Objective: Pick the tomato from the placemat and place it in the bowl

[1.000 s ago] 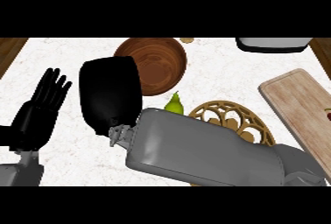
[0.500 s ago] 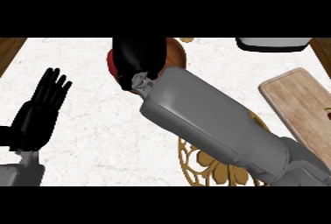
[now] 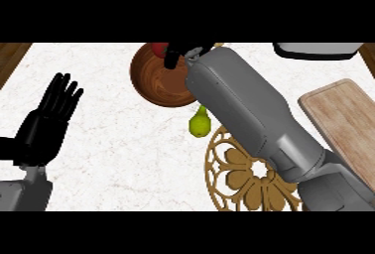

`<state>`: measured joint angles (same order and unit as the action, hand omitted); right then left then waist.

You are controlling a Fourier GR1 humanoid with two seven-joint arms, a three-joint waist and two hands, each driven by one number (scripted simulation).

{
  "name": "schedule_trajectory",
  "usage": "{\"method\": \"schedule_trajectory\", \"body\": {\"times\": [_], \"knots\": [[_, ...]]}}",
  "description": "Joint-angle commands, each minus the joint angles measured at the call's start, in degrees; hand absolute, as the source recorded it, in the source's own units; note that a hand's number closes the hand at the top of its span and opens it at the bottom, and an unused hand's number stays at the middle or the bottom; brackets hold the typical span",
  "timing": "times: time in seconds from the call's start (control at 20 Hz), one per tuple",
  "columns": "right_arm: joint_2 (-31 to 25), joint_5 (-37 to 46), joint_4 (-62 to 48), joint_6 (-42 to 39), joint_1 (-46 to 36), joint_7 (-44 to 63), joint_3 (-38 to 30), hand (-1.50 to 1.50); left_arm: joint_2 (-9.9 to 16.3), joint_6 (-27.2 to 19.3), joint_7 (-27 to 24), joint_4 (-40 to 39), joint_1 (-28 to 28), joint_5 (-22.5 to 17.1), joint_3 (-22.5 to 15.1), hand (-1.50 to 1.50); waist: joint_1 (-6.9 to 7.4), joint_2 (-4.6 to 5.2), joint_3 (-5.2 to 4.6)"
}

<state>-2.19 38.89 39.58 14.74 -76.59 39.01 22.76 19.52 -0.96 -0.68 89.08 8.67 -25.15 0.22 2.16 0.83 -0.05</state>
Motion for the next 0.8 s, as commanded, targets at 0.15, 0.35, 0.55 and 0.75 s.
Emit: {"method": "schedule_trajectory", "body": {"times": [0.15,0.35,0.55,0.75], "knots": [[1.3,-0.7,-17.2,4.6,-1.2,-11.1,-4.7,1.50,-3.2,-1.9,0.4,2.3,0.6,2.0,-3.0,0.00,2.07,0.80,-0.02],[0.8,-1.7,-24.0,-1.5,-3.4,-11.0,-6.2,1.50,-2.1,-0.9,0.5,0.3,2.3,2.0,-2.0,0.00,2.00,0.90,-0.04],[1.1,-7.1,-26.4,-1.0,-0.4,-14.2,-12.0,-1.50,-1.7,0.2,1.2,0.1,4.0,1.3,-1.9,0.00,3.24,1.91,0.01],[1.1,-9.2,-26.7,-1.6,-0.8,-22.1,-14.4,-1.50,-2.6,-0.2,1.0,1.1,3.4,2.1,-2.9,0.00,3.75,1.71,0.07]]}}
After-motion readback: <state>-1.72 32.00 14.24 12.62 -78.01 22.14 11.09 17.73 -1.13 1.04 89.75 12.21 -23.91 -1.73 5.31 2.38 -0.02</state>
